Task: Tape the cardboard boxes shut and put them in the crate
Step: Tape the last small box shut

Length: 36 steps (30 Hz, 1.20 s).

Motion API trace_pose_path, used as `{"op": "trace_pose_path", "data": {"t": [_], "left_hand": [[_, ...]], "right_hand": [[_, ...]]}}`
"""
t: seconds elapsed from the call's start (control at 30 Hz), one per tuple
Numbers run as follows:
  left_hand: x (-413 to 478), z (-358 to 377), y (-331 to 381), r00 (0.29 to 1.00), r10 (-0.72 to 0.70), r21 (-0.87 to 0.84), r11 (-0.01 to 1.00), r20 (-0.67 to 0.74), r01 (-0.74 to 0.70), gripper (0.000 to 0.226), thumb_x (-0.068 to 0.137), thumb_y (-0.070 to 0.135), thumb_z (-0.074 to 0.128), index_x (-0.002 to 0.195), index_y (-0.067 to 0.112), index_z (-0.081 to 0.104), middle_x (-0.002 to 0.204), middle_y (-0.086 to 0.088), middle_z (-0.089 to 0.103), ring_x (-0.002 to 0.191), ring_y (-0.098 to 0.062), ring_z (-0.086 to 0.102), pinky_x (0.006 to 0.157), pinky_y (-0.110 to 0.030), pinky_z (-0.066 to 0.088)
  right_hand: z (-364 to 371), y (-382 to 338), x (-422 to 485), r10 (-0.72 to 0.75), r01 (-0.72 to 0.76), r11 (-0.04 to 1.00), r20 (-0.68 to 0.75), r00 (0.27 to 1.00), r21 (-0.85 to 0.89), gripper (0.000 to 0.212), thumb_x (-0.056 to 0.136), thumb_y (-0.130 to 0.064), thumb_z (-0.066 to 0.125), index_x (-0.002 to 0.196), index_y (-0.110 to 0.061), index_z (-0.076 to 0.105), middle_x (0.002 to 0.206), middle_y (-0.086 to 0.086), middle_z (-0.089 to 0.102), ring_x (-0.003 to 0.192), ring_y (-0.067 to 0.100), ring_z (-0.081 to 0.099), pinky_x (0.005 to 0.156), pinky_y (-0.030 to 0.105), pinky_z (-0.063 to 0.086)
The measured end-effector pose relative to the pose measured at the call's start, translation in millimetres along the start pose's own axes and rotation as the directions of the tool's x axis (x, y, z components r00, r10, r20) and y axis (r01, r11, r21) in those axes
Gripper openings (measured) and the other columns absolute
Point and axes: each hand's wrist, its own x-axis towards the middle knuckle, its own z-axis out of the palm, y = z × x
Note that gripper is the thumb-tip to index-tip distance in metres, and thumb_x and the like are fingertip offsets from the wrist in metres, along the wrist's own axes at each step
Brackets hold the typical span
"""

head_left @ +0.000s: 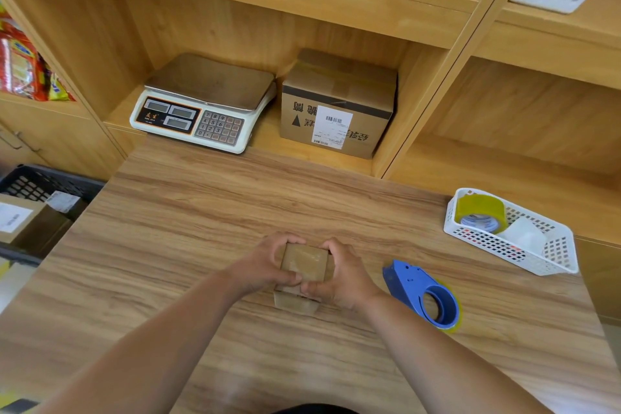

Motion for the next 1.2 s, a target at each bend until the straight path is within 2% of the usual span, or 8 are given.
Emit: {"op": "trace_pose_path", "data": {"t": [0.3,0.4,0.47,0.57,0.77,0.9,1.07,1.2], "left_hand": [[11.9,3.5,2.2,0.996,0.017,-0.109,0.994,-0.089,-0.027,0.023,0.078,0.018,0.075,0.098,0.028,0.066,0.112,0.008,0.055,0.104,-0.001,0.051,0.085,-0.018,0.043],[15.5,9.6,2.4,0.985,-0.028,-0.124,0.992,-0.169,0.007,0.02,0.07,0.035,0.072,0.09,0.035,0.068,0.114,0.001,0.055,0.108,-0.013,0.052,0.093,-0.031,0.044],[15.9,16.0,1.8,0.974,-0.039,-0.125,0.992,-0.224,0.011,0.013,0.079,0.026,0.07,0.091,0.032,0.068,0.114,-0.001,0.05,0.11,-0.014,0.046,0.095,-0.031,0.039],[16.5,25.8,-3.3,0.95,0.025,-0.067,0.997,-0.31,-0.048,0.015,0.089,0.012,0.061,0.091,0.026,0.067,0.108,0.003,0.052,0.112,-0.012,0.038,0.09,-0.021,0.029],[16.9,29.3,-11.8,0.903,0.127,0.032,0.992,-0.411,-0.125,0.029,0.099,0.016,0.046,0.084,0.032,0.066,0.095,0.012,0.063,0.098,0.009,0.043,0.084,-0.006,0.029],[18.4,29.4,-15.8,0.913,0.125,0.066,0.992,-0.388,-0.108,0.029,0.1,0.023,0.043,0.088,0.038,0.064,0.102,0.014,0.063,0.106,-0.005,0.039,0.084,-0.009,0.027],[22.9,28.3,-23.3,0.909,0.116,0.042,0.993,-0.401,-0.108,0.031,0.1,0.025,0.043,0.084,0.043,0.062,0.099,0.018,0.061,0.111,-0.01,0.041,0.092,-0.02,0.029],[27.2,28.9,-28.5,0.888,0.148,0.039,0.989,-0.436,-0.146,0.03,0.098,0.03,0.045,0.08,0.045,0.064,0.095,0.014,0.063,0.112,-0.016,0.048,0.098,-0.029,0.037]], "right_hand": [[-2.1,-0.5,15.3,-0.007,0.009,0.998,-0.031,1.0,0.069,0.054,0.043,-0.077,0.062,0.083,-0.048,0.041,0.106,-0.004,0.044,0.106,0.018,0.042,0.089,0.032,0.039],[-0.5,0.5,18.2,-0.009,0.016,0.995,-0.062,0.998,0.101,0.049,0.047,-0.076,0.062,0.081,-0.045,0.042,0.104,-0.003,0.045,0.104,0.018,0.043,0.085,0.03,0.037],[1.2,2.2,19.1,-0.023,0.034,0.992,-0.087,0.996,0.124,0.041,0.059,-0.066,0.072,0.079,-0.044,0.043,0.101,-0.005,0.044,0.101,0.019,0.044,0.082,0.029,0.036],[4.8,6.0,20.9,-0.04,0.055,0.99,-0.12,0.992,0.128,0.034,0.076,-0.042,0.076,0.077,-0.044,0.042,0.096,-0.006,0.043,0.099,0.02,0.045,0.081,0.03,0.038],[6.6,0.7,19.8,-0.093,0.111,0.987,-0.156,0.983,0.114,0.031,0.085,-0.033,0.069,0.071,-0.037,0.042,0.085,-0.006,0.043,0.083,0.01,0.042,0.069,0.024,0.034],[4.0,-0.4,23.3,-0.111,0.129,0.989,-0.211,0.971,0.07,0.037,0.094,-0.037,0.053,0.062,-0.03,0.037,0.067,-0.01,0.043,0.08,0.0,0.039,0.07,0.028,0.03],[2.6,-13.3,16.6,-0.062,0.041,0.978,-0.095,0.994,-0.207,0.049,0.063,-0.078,0.05,0.087,-0.035,0.046,0.097,-0.008,0.047,0.096,0.014,0.042,0.078,0.031,0.038],[3.3,-26.8,9.7,-0.058,0.032,0.97,-0.103,0.993,-0.241,0.052,0.07,-0.067,0.063,0.098,-0.027,0.047,0.096,-0.012,0.04,0.098,0.013,0.038,0.085,0.031,0.035]]}}
